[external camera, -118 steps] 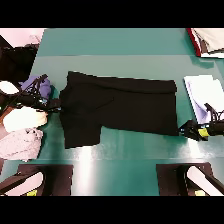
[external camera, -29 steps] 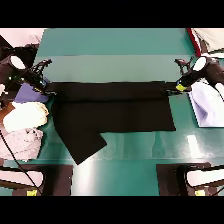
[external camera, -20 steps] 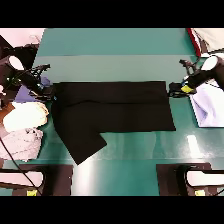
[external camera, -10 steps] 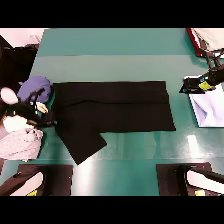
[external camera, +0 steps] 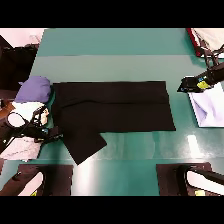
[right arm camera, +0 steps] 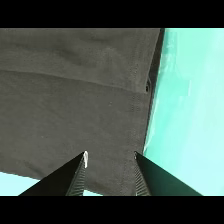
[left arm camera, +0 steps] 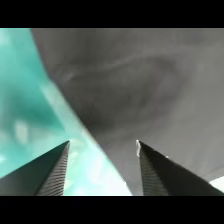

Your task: Fold the shirts.

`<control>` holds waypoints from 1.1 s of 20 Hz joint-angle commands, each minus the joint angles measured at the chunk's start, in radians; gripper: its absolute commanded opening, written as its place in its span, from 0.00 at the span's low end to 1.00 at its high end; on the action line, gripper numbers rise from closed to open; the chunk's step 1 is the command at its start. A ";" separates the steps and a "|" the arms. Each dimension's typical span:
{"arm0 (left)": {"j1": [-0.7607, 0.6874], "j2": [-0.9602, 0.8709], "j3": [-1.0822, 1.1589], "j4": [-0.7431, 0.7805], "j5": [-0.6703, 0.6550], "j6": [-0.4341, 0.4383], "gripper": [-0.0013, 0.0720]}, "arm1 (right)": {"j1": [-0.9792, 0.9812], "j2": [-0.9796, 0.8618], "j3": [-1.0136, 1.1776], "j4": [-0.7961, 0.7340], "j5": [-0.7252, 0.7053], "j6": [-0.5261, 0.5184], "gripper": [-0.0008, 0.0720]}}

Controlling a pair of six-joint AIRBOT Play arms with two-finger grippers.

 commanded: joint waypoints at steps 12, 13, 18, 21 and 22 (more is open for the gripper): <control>0.001 -0.024 -0.010 -0.153 0.042 0.094 0.05 | -0.082 0.067 -0.190 0.000 0.072 -0.027 0.50; 0.001 -0.024 0.006 -0.152 0.022 0.110 0.05 | -0.127 0.090 -0.268 0.001 0.056 -0.042 0.51; 0.001 -0.024 0.072 -0.155 -0.003 0.127 0.05 | -0.338 0.078 -0.553 0.208 -0.016 -0.168 0.71; 0.001 -0.024 0.077 -0.156 -0.005 0.127 0.05 | -0.373 0.018 -0.623 0.271 -0.065 -0.183 0.69; 0.001 -0.024 0.077 -0.156 -0.005 0.127 0.05 | -0.372 -0.005 -0.633 0.272 -0.069 -0.183 0.66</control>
